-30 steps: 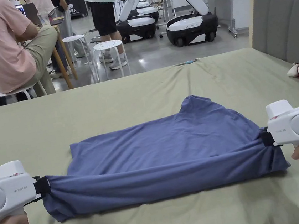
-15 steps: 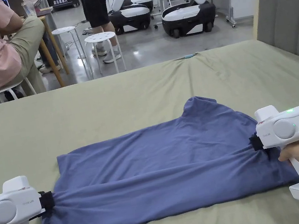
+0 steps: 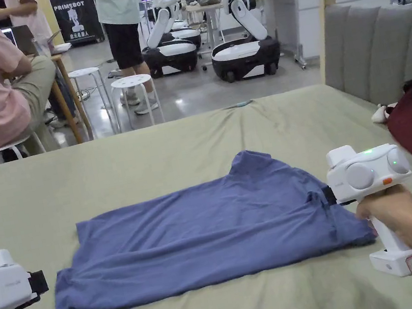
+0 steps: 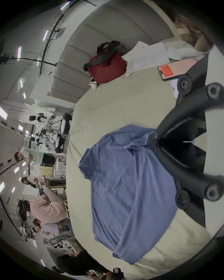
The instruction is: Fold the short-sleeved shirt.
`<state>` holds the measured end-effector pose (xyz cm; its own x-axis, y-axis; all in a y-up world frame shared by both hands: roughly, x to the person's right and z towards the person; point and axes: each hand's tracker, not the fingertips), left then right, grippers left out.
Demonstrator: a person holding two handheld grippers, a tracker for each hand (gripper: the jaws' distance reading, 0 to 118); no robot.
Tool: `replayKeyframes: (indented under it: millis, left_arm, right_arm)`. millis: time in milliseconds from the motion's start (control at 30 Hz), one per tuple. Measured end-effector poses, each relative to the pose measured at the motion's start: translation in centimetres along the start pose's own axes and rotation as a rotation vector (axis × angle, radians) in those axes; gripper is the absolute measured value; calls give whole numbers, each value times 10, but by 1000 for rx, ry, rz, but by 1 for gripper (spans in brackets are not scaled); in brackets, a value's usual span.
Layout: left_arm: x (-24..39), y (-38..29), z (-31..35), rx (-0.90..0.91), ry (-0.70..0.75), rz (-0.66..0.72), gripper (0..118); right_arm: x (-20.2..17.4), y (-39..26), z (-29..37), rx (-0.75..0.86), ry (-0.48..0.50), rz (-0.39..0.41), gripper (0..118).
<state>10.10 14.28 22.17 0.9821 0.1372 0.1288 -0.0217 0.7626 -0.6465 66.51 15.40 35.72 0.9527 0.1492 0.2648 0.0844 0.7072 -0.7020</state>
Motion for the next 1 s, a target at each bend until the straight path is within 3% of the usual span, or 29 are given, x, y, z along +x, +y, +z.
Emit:
replayKeyframes:
  millis: [167,200,300,367,500,633,867,933,967,1000]
  left_arm:
    - [-5,-2,15,-4,-29,-1,6]
    - [-5,-2,14,-3,-32,-5,27]
    - [-2,-5,5,-26,-40,-37,118]
    - [0,-9,-4,-6,-7,-69,110]
    - [3,-15,-31,-94,-5,-72,107]
    - [15,-27,-52,-163,-37,-94,81]
    - [31,-43,-67,-187,19,-123,81]
    - [34,-38,-61,-189,36,-122,66]
    - [33,-35,-57,-186,26,-130,54]
    - [33,-33,-54,-184,4,-131,34]
  right_arm:
    - [1,-1,20,18,13,11,0]
    - [2,0,21,20,15,10,0]
    - [0,-1,19,16,31,16,0]
    - [0,-1,13,12,35,27,0]
    - [2,-1,-3,-4,30,27,0]
    - [6,-7,-19,-29,24,21,0]
    - [7,-23,-31,-71,29,20,0]
    - [10,-26,-31,-74,27,15,0]
    - [11,-25,-32,-75,23,11,0]
    - [12,-24,-33,-76,20,7,0]
